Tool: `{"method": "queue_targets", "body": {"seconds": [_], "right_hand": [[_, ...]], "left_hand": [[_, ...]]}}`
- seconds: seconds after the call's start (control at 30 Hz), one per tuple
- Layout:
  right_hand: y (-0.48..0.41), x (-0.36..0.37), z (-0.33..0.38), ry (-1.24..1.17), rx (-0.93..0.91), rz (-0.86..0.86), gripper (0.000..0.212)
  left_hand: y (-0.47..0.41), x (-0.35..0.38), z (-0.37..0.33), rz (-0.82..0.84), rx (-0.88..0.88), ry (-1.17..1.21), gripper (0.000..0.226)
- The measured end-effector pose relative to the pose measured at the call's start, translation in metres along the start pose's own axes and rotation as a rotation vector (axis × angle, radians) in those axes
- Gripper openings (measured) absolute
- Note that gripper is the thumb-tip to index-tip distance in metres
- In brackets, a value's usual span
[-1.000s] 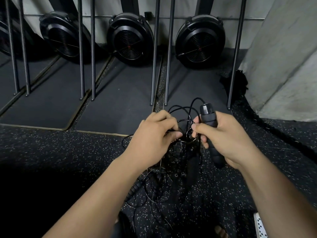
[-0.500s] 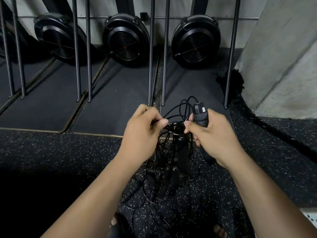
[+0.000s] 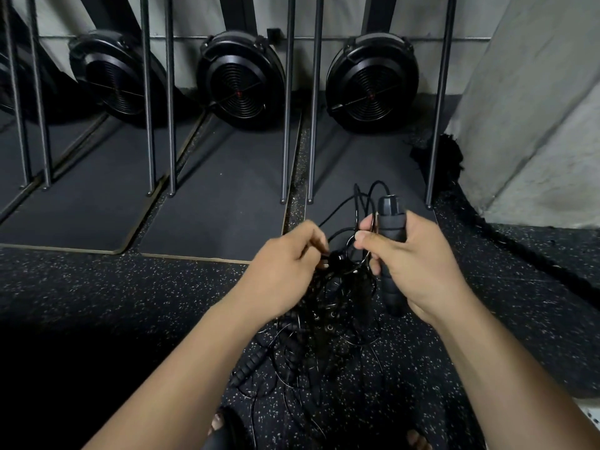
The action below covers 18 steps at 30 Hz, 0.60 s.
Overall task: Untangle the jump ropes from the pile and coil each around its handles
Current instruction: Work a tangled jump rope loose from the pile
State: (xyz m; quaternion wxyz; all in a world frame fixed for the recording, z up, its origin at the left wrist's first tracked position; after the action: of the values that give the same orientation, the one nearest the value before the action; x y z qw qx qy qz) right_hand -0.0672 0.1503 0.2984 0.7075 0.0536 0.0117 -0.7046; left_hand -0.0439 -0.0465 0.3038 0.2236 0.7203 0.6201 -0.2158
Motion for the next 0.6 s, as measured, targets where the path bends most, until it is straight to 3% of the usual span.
{"method": "queue_targets", "body": {"seconds": [0.27, 0.5, 0.6], "right_hand": [[0.000, 0.004, -0.005, -0.136, 0.099, 0.046, 0.013], [0.009, 0.016, -0.002, 0.011, 0.077, 0.082, 0.028], [0.015, 0.029, 0.001, 0.070, 0.067, 0.149, 0.030]], "left_hand": [[-0.004, 0.007, 0.018, 0.015, -0.254, -0.006, 0.030], [0.001, 0.032, 0.028, 0.324, -0.353, 0.070, 0.021], [0.002, 0.036, 0.032, 0.346, -0.333, 0.084, 0.017]]}}
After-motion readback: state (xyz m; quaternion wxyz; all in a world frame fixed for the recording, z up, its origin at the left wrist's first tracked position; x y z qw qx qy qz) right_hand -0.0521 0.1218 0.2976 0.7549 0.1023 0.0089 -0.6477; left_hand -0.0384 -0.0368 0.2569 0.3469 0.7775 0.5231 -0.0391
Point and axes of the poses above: each hand's wrist, its own y-axis away from the middle knuckle, its own x-axis out of the palm, z = x × y, the point moved 8 cm from there along -y, towards the middle knuckle, and after that the axes turned 1 degree about x, right-handed, at the moved point
